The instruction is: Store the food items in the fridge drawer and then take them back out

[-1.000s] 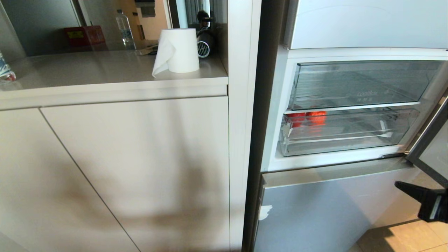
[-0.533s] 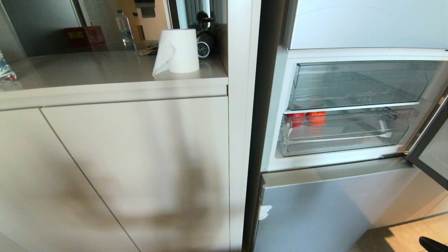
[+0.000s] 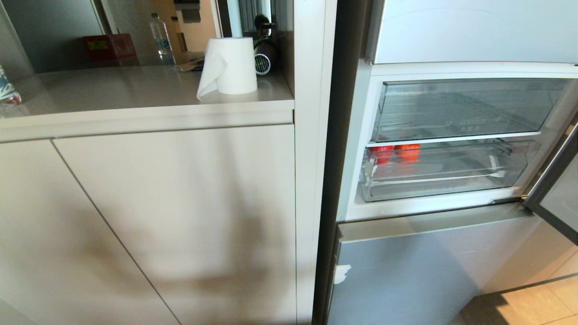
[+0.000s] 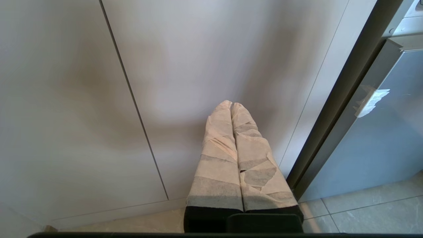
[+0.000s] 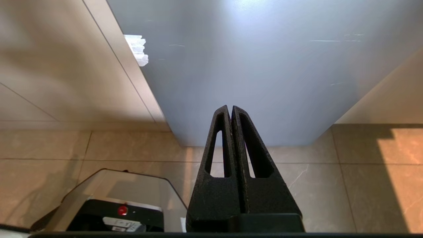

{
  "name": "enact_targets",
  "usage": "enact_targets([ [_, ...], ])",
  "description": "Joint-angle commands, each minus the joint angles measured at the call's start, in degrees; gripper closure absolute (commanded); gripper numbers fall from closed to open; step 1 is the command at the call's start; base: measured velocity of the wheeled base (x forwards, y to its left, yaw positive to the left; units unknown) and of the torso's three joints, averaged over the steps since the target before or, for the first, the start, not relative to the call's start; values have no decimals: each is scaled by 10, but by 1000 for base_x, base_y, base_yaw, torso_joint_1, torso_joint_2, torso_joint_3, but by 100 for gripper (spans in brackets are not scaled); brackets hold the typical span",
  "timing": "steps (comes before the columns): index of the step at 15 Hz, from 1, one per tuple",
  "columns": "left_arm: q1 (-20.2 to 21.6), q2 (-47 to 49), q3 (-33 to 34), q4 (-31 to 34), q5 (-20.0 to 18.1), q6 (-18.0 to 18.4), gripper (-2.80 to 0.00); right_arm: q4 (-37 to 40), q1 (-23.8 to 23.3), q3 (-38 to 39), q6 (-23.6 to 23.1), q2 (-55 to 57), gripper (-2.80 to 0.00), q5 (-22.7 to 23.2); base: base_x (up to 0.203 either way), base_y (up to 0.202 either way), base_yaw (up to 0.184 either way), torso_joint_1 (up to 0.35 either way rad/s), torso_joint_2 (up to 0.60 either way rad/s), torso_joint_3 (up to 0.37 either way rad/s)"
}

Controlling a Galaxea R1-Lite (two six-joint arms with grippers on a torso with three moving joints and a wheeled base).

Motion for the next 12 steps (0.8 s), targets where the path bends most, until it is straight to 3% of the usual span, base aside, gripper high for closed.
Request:
enact_targets([
  [1,0,0,0,0,0,0,0,39,7,-1,-3,-97,0,-4,0,0,0,0,0,0],
  [4,0,0,0,0,0,0,0,51,-6,2,-6,-177,0,-30,0,0,0,0,0,0],
  [7,0,0,0,0,0,0,0,60,-13,9,-46,-259,0,-48,0,0,0,0,0,0],
  [12,0,0,0,-1,0,0,0,63,-15,11,-42,-256,0,-51,0,0,0,0,0,0],
])
